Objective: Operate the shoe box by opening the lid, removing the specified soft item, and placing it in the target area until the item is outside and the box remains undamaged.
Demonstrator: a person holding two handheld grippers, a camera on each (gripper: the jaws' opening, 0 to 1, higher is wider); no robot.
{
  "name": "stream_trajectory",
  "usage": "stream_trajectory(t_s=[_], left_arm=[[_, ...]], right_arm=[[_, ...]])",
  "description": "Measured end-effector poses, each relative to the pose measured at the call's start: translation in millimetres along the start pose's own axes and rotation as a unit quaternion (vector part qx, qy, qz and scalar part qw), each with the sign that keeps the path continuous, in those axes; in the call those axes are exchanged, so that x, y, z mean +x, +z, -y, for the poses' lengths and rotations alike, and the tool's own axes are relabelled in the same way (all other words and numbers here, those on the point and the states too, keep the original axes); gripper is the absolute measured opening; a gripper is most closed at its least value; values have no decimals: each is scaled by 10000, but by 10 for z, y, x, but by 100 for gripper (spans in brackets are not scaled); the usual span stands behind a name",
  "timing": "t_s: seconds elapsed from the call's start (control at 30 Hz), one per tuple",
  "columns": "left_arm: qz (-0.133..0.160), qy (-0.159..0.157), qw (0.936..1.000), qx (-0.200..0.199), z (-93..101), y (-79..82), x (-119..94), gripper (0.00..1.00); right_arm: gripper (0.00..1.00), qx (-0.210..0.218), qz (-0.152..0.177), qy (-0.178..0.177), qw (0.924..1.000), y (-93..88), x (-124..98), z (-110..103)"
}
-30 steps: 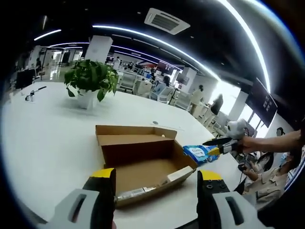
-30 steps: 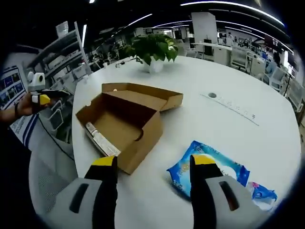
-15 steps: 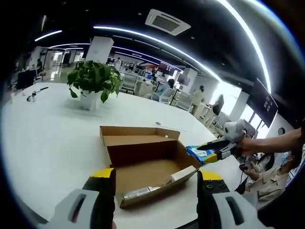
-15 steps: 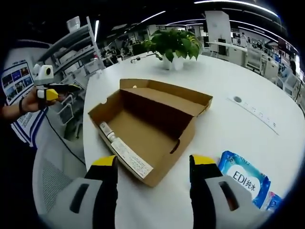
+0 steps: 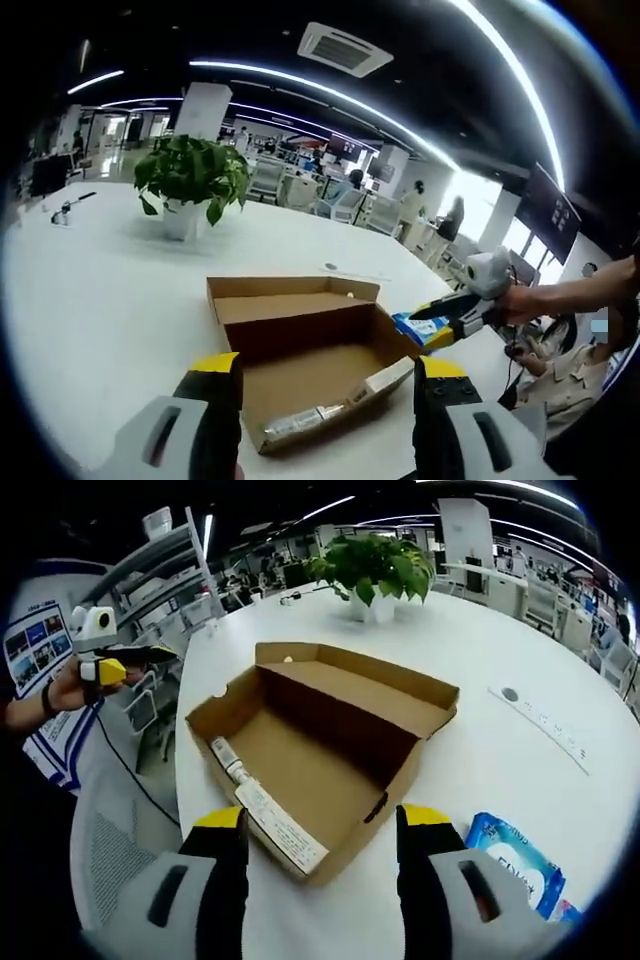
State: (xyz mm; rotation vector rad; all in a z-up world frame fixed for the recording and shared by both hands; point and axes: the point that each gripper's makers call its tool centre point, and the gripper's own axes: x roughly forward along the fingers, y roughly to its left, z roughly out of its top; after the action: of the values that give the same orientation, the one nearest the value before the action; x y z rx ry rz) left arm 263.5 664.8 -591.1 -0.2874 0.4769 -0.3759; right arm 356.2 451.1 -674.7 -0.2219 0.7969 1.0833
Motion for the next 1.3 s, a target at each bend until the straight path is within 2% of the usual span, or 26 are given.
stream_trajectory(t_s=[0.17, 0.3, 0.47, 0.53, 0.6, 0.63, 0.77, 1.03, 1.23, 1.3], left_arm=[[-30, -39, 10000, 36, -38, 30, 61, 71], [-44, -78, 10000, 23, -46, 43, 109, 71], [-138, -149, 9998, 41, -14, 12, 171, 71], [-155, -175, 9997, 25, -10, 5, 184, 71], [-185, -202, 9996, 30, -2, -8, 203, 71], [-195, -216, 9996, 32, 2, -14, 211, 71], [-255, -268, 9993, 56, 21, -45, 235, 71], [-328, -236, 9991, 127, -28, -78, 247, 71], [-215, -231, 9995, 36, -41, 17, 268, 71], [-220, -245, 9994, 65, -40, 27, 287, 71]], right_arm=[[56, -34, -64, 31, 10000, 53, 91, 7], [56, -176, -191, 202, 9995, 97, 203, -45], [56, -665, -664, 377, 9949, 33, 327, -36], [56, -895, -856, 530, 9909, -8, 358, -51], [55, -1247, -1151, 618, 9836, -70, 375, -64], [55, -1572, -1257, 609, 9776, -82, 391, -49], [55, -1725, -1482, 675, 9714, -101, 456, -69], [58, -2289, -1939, 917, 9495, -228, 572, -150], [54, -2318, -2027, 1025, 9459, -250, 664, -200], [57, -2275, -2008, 1010, 9475, -230, 682, -193]])
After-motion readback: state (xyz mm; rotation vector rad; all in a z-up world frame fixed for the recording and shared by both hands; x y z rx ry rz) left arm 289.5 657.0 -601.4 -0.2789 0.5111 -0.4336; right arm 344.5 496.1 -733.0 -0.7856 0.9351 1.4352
